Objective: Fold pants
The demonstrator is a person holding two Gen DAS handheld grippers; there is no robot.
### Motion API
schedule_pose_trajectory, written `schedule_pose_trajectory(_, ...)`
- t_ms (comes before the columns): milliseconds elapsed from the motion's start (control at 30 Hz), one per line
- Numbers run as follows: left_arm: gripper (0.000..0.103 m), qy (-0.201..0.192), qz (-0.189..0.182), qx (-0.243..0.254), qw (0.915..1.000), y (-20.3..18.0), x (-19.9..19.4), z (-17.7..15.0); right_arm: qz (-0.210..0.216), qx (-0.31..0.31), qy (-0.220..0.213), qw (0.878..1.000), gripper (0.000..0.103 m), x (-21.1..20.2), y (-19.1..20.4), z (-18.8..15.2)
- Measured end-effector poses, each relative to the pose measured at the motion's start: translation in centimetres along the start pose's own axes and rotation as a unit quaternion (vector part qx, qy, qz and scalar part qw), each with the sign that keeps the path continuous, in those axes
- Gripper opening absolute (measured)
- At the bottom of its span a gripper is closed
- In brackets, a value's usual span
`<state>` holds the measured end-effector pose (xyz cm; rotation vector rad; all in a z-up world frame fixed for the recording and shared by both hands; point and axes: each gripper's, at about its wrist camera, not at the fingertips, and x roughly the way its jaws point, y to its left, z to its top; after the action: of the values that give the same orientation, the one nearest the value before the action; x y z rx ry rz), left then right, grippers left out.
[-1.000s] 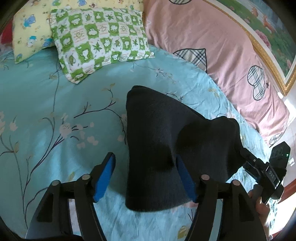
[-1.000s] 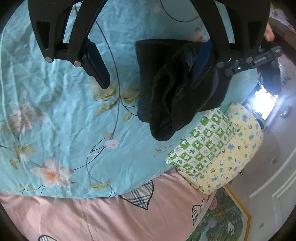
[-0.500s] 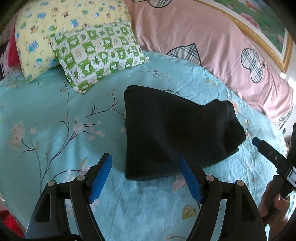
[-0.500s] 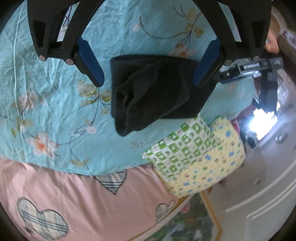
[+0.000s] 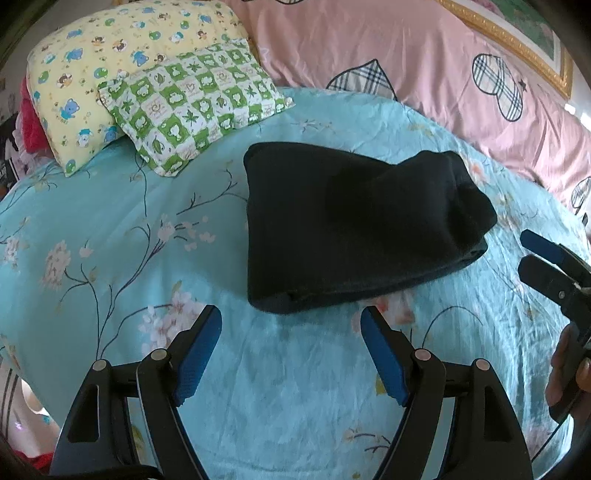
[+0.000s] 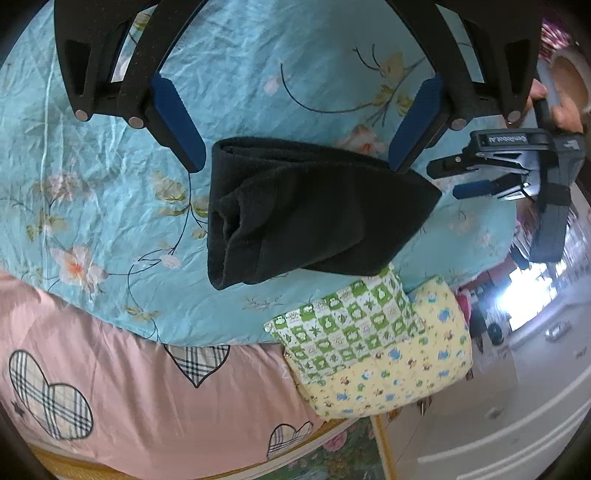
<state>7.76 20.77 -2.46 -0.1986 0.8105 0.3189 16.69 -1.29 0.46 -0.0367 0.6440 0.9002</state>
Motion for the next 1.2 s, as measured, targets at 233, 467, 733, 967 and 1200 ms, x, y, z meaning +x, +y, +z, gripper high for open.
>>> schedule_pose_trajectory(233, 0.081, -0.005, 0.008, 0.019, 0.9998, -0.8, -0.6, -0.2, -0.005, -0.025, 0.017, 1.0, 0.101, 0.0, 0.8, -0.6)
schedule_pose_trajectory(467, 0.083, -0.012, 0.011, 0.033, 0.9993, -1.6, -1.1, -0.4, -0.006, -0.038, 0.03, 0.999, 0.102, 0.3, 1.4, -0.8)
schedule_pose_trajectory(733, 0.083, -0.012, 0.017, 0.033, 0.9992, -1.6, -1.0, -0.3, -0.014, -0.045, 0.038, 0.998, 0.102, 0.7, 1.7, -0.4)
schedule_pose_trajectory(967, 0.083, -0.015, 0.016, 0.036, 0.9991, -1.6, -0.7, 0.1, -0.015, -0.051, 0.042, 0.998, 0.102, 1.1, 1.9, -0.3)
schedule_pose_trajectory(1200, 0.083, -0.016, 0.017, 0.038, 0.999, -1.7, -0.6, 0.3, -0.01, -0.044, 0.038, 0.998, 0.102, 1.3, 1.6, 0.0)
